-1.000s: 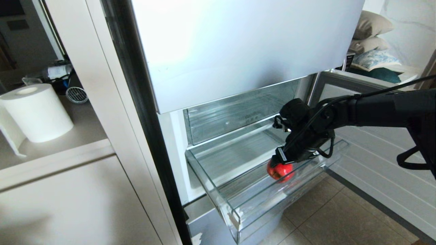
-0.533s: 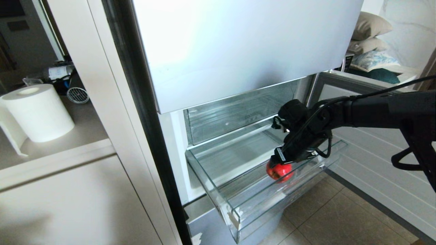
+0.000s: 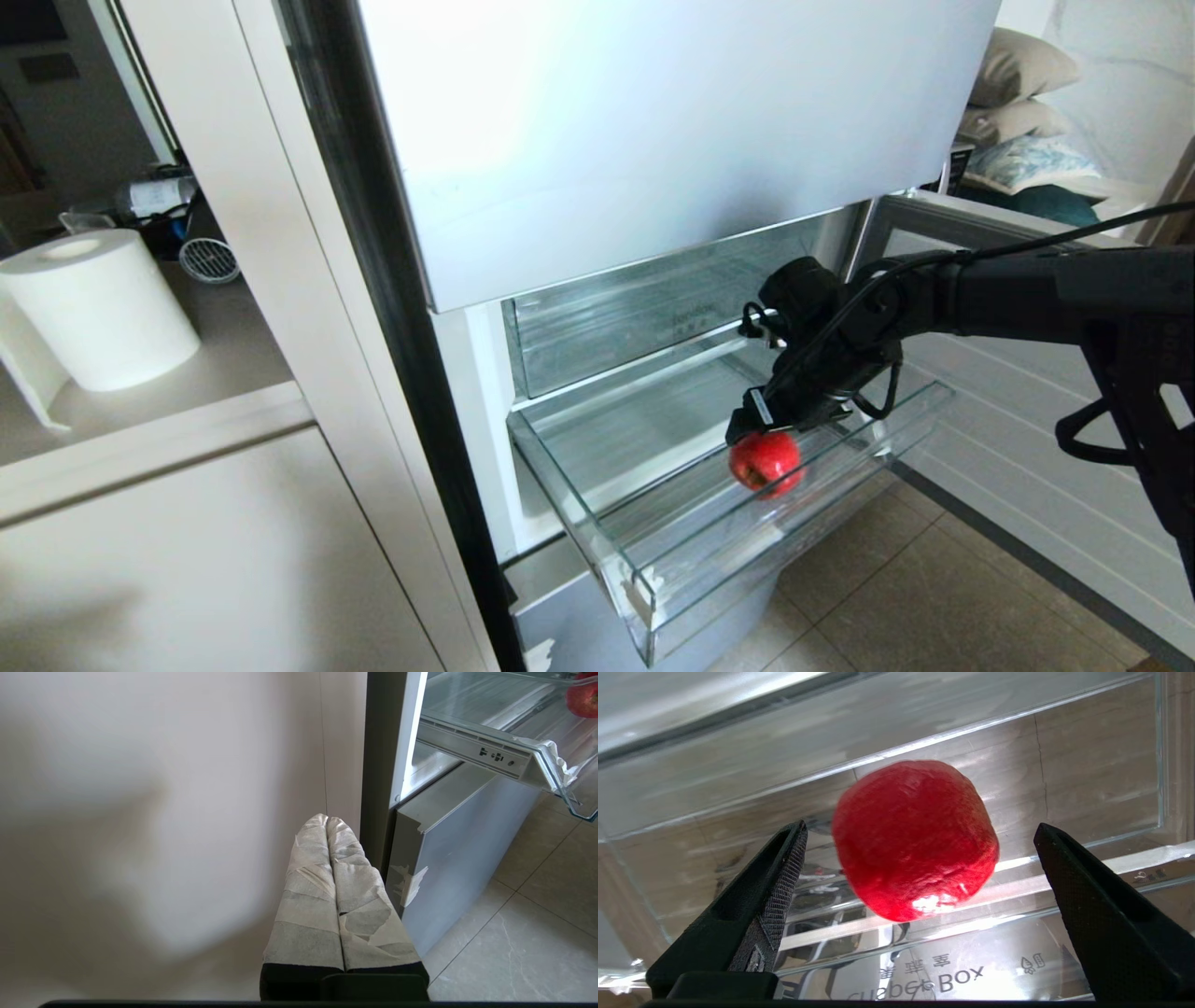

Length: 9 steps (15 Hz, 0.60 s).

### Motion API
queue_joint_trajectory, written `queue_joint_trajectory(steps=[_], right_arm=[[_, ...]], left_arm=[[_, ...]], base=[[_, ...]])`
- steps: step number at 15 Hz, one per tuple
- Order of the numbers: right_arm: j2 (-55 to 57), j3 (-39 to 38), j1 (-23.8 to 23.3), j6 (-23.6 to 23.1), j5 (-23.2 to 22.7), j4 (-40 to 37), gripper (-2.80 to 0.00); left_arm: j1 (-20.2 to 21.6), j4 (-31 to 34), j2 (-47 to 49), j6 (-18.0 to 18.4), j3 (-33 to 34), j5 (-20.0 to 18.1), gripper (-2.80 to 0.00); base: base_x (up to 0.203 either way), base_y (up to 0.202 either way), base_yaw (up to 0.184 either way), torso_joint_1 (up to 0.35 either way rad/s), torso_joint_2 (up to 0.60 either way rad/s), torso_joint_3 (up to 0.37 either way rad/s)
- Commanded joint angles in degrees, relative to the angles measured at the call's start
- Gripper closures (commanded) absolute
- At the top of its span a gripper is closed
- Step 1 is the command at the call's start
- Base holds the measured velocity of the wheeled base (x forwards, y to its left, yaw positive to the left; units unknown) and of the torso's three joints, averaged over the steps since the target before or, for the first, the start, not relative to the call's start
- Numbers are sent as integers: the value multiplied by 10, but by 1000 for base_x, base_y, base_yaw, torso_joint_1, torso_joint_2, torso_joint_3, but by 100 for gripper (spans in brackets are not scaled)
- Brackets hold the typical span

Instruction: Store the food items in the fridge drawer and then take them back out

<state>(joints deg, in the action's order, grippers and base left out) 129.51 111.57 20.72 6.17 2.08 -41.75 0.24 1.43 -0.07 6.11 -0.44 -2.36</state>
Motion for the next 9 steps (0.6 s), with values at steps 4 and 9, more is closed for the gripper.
queue_joint_trajectory(steps=[4,9], right_arm=[[13,6,-1,-34,3,-24,-280],[29,8,-3,-41,3,-25,-280]], left_arm=[[0,1,1,0,0,0,0],[1,0,1,0,0,0,0]], base=[[0,0,0,0,0,0],[0,0,0,0,0,0]])
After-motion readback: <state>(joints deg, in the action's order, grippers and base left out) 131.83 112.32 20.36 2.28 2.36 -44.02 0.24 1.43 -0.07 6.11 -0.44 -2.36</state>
